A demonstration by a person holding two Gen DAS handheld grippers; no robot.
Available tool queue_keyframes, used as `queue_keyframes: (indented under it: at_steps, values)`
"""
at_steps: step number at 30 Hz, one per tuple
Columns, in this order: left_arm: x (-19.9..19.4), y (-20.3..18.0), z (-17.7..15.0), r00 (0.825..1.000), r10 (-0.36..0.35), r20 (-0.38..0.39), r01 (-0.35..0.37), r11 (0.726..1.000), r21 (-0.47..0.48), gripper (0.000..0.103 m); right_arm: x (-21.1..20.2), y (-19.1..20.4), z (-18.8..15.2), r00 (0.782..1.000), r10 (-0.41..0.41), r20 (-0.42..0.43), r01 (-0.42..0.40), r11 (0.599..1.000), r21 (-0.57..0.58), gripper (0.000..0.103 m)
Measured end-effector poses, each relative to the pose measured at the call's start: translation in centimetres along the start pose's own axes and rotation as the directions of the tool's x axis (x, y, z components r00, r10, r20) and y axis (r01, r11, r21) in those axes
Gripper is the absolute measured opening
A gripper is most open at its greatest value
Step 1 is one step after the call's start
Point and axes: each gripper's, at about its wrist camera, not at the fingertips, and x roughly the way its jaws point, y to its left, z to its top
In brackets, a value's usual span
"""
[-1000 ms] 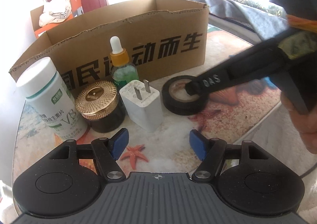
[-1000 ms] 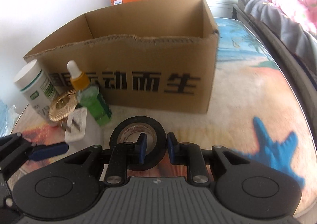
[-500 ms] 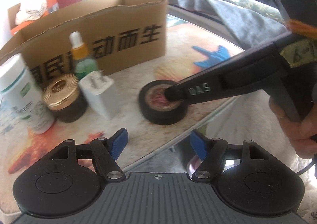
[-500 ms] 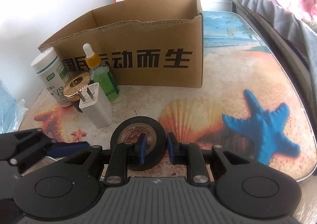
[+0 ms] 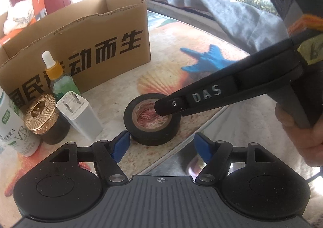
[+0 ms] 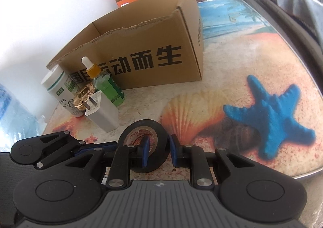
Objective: Organize rigid objects
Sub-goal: 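Close the right tool on the black electrical tape roll, then carry the tape roll with the right tool down into the box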
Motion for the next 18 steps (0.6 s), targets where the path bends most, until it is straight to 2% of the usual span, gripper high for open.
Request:
queue_keyframes:
  at_steps: [6,11,18]
  values:
    - [-0.2,0.5,0.8,1.0,-0.026,0.001,0.026,0.999,-0.048,0.071,0.1,-1.5,0.4,0.997,0.073,-0.017,-0.072,0.996,0.046,0.022]
    - [0.7,0.3,1.2,1.0,0.014,-0.021,-0.015,0.999,-0.041,0.071,0.1,-2.8,0.4,0.992,0.128,-0.021,-0.126,0.987,0.097,0.021]
    - [1.5,0.2,1.6,0.999,0.033,-0.017,-0.034,0.999,-0.041,0.072,0.1,-2.1,0.3,0.994,0.106,-0.017,-0.105,0.992,0.064,0.021]
